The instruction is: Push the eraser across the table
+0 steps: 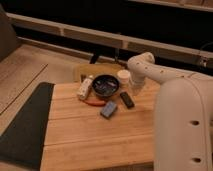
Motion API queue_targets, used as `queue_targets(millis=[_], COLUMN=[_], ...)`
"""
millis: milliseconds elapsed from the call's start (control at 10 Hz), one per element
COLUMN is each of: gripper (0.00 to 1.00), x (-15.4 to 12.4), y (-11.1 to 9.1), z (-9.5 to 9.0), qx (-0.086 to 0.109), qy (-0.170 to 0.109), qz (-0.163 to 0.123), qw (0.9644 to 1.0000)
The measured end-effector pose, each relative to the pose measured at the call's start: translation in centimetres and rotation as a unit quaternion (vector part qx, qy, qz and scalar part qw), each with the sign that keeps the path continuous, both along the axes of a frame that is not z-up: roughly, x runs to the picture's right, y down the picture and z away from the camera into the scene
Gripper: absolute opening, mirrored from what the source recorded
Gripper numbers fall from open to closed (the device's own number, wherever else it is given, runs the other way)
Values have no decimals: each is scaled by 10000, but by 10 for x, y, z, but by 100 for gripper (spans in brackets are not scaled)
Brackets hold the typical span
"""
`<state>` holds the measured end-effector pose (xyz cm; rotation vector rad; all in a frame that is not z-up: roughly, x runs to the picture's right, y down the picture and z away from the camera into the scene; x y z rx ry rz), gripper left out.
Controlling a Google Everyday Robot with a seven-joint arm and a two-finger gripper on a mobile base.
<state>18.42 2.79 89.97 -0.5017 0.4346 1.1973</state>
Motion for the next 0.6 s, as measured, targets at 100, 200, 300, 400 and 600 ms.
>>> queue_targets(millis=[100,200,300,400,600], gripper=[2,2,2,2,2], x=[-6,-17,-24,-35,-54], y=[-1,0,2,6,22], z=[6,12,15,17,23], qx=[-44,-97,-144,-209,-407], qy=[-14,-63,-114,-201,-395], qz=[-60,-118,-142,-154,-138], qw=[10000,9999,9997,9995,9983])
